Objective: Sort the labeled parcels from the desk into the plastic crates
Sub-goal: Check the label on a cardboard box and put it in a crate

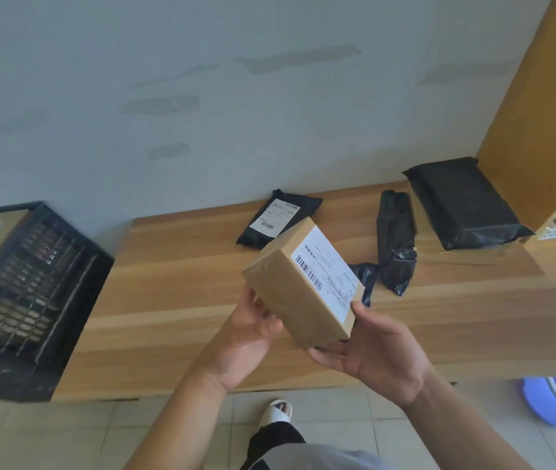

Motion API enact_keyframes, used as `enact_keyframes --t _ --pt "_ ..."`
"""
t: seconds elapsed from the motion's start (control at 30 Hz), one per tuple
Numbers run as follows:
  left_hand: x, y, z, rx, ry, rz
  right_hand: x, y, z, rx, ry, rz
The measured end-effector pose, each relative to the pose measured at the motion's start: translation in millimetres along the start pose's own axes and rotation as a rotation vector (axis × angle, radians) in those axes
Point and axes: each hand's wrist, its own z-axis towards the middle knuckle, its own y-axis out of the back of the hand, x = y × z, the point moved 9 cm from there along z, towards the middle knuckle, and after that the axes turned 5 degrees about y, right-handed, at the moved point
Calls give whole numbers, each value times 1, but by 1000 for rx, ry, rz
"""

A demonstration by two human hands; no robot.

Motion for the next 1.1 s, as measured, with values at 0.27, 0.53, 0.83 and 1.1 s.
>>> enact_keyframes --t 0.27,0.53,0.83,1.1 --pt "-20 29 -75 -440 -149 -60 43 -36 -10 -44 188 -555" --pt "8 5 -101 -601 -233 -143 -9 -90 -2 44 171 -634" --pt "-26 52 -175 -884 -135 221 -20 -125 23 176 66 -998" --pt "-69 55 -216 -683 78 622 -15 -172 35 630 27 -1235"
